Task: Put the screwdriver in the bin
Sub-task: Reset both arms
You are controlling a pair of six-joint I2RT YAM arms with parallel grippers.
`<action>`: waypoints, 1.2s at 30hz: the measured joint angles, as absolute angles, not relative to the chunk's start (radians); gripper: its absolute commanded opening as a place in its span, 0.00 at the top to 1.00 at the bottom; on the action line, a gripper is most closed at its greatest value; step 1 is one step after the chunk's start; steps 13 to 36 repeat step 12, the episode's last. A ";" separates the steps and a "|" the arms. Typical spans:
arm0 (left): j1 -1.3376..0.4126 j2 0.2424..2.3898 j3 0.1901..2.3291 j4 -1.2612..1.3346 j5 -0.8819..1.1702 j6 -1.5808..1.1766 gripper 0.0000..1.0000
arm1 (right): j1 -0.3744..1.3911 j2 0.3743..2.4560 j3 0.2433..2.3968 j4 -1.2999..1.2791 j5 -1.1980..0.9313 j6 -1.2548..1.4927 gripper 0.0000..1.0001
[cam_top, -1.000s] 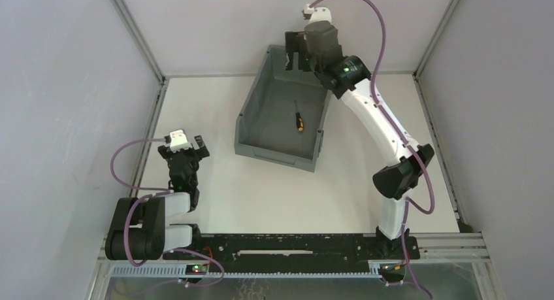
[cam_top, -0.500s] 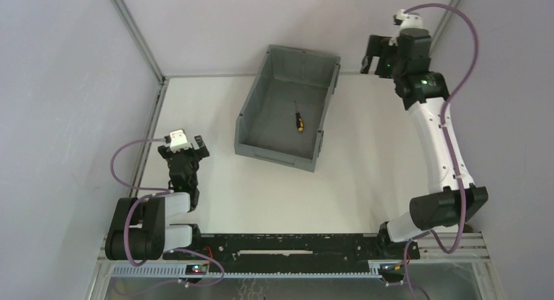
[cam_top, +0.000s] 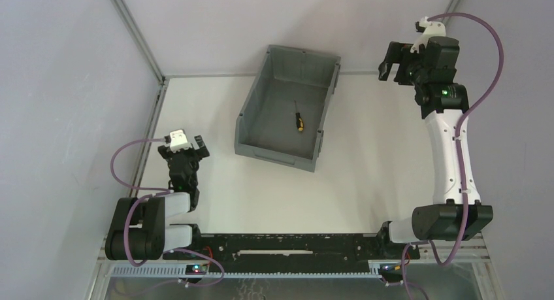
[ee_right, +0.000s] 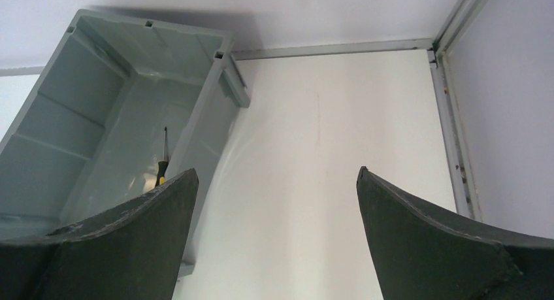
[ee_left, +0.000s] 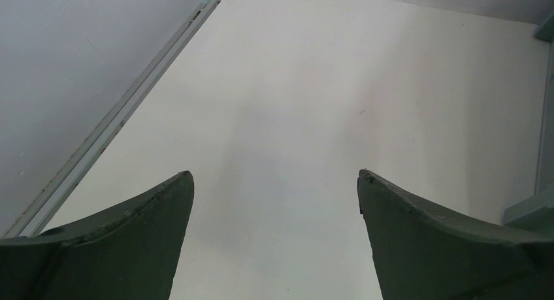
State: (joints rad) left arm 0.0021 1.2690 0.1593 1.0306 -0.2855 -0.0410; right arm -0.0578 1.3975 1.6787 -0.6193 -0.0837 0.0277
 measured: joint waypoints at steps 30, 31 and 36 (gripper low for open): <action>0.002 1.269 0.159 1.031 -0.286 -0.041 0.00 | -0.058 1.394 1.663 -0.599 -0.116 0.023 0.00; 0.002 1.269 0.159 1.031 -0.286 -0.041 0.00 | -0.058 1.394 1.663 -0.599 -0.116 0.023 0.00; 0.002 1.269 0.159 1.031 -0.286 -0.041 0.00 | -0.058 1.394 1.663 -0.599 -0.116 0.023 0.00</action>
